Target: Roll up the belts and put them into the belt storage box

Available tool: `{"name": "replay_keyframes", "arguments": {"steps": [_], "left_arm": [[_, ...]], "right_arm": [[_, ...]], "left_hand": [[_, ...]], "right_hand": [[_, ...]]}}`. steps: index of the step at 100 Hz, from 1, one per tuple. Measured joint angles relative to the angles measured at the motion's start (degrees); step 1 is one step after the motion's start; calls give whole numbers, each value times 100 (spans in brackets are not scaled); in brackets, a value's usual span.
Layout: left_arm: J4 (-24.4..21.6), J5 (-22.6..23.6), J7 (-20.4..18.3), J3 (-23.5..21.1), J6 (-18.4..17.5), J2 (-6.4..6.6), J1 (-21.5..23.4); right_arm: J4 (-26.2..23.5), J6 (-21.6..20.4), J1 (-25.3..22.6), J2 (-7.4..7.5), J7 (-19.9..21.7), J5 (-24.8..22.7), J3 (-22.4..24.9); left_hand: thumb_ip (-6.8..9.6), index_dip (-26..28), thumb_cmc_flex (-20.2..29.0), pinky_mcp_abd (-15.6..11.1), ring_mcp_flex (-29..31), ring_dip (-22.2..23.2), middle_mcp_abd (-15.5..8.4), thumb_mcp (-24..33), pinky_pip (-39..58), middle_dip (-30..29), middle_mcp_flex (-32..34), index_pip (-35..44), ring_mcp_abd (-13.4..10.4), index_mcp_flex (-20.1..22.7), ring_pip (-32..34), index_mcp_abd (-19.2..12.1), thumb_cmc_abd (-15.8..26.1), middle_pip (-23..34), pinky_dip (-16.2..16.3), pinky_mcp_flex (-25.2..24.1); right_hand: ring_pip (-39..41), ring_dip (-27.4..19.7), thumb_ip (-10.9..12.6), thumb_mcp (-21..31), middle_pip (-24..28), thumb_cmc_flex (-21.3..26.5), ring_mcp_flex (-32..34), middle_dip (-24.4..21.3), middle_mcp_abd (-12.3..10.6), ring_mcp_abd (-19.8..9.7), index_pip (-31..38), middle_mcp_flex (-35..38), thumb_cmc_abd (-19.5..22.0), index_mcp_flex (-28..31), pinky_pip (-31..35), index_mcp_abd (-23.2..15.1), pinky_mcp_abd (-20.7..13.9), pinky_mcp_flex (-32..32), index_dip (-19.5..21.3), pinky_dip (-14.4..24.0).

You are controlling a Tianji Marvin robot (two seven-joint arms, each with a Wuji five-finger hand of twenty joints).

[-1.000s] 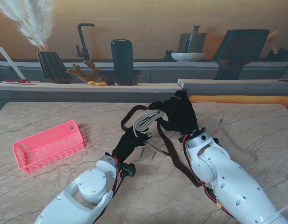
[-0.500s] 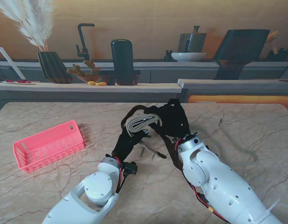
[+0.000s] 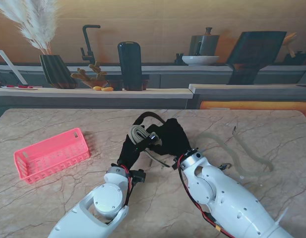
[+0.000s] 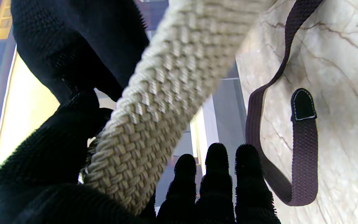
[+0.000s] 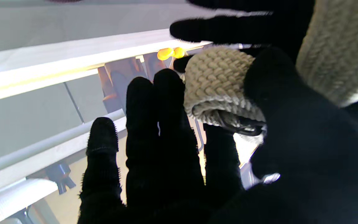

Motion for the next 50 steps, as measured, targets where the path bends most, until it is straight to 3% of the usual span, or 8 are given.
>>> {"name": "replay_keyframes", "arguments": {"steps": [14, 35, 46, 50], "left_arm": [[5, 76, 155, 29, 50, -53, -56], [13, 144, 555, 78, 104, -170, -43], [-17, 180, 583, 54, 113, -199, -17], [-36, 177, 583, 44, 113, -202, -6]], "right_arm": [[62, -55, -12, -63, 6, 114, -81], [70, -78, -17, -82, 114, 184, -52], [-4, -78, -65, -75, 396, 230, 26], [-36, -78, -89, -68, 471, 240, 51]], "left_hand": [[-48, 260, 279, -4, 240, -45, -129, 191, 307, 55, 277, 151, -81, 18, 224, -1, -25, 310, 132, 153], [-119, 713, 646, 73, 1385, -29, -317, 292, 1071, 388, 1718, 2063, -153, 47, 1023, 237, -41, 938, 461, 874], [-185, 792, 1069, 140, 1975, 59, -386, 389, 1396, 912, 2497, 2528, -158, 203, 1447, 295, -95, 1040, 562, 1222], [-296, 818, 1277, 157, 2067, 64, -388, 403, 1501, 1089, 2685, 2612, -158, 330, 1499, 298, -163, 955, 594, 1302]], "right_hand": [[0, 0, -3, -119, -7, -49, 0, -2, -49, -45, 379, 0, 0, 13, 0, 617, 49, 0, 147, 0], [-168, 0, -6, -131, 45, -50, -46, 24, -75, -94, 390, -290, 58, -175, 0, 644, 56, -19, 400, -3], [-319, -15, -3, 133, 13, -174, -213, 124, -190, -236, 84, -731, 126, -500, 0, 645, 64, -72, 954, -4], [-374, -29, 249, 252, 3, -312, -260, 165, -235, -275, -199, -890, 202, -514, 0, 645, 68, -95, 1291, -4]]}}
